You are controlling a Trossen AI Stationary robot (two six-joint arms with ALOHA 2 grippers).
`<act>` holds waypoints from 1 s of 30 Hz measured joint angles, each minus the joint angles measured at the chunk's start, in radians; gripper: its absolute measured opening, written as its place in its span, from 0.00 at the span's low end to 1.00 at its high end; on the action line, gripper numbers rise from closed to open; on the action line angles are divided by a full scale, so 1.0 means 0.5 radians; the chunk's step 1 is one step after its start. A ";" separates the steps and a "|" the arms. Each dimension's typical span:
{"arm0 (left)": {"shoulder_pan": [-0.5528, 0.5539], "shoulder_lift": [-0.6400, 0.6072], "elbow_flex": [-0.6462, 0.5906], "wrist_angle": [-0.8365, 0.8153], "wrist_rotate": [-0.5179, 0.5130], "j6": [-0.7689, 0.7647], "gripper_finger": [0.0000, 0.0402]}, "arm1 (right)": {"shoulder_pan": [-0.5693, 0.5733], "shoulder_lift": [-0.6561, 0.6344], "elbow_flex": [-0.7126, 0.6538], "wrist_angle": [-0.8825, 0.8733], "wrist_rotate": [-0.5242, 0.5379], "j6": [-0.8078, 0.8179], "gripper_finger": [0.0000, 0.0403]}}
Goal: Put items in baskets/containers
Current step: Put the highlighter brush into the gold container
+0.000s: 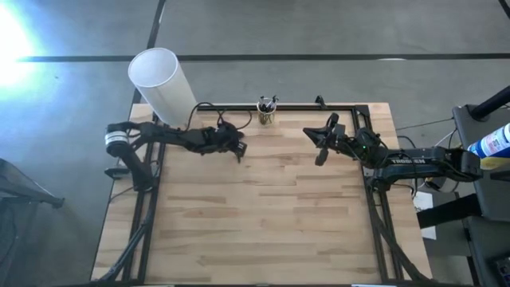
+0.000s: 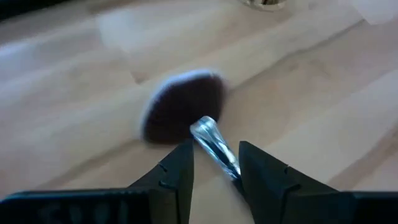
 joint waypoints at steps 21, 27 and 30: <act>0.054 0.384 0.207 -0.001 0.078 0.097 0.30 | 0.000 0.001 0.000 0.000 0.001 -0.001 0.02; 0.055 0.419 0.208 -0.057 0.098 0.302 0.30 | 0.000 0.001 0.000 -0.001 0.001 -0.001 0.02; 0.053 0.432 0.198 -0.086 0.155 0.393 0.30 | 0.000 0.001 0.000 -0.002 0.001 -0.001 0.02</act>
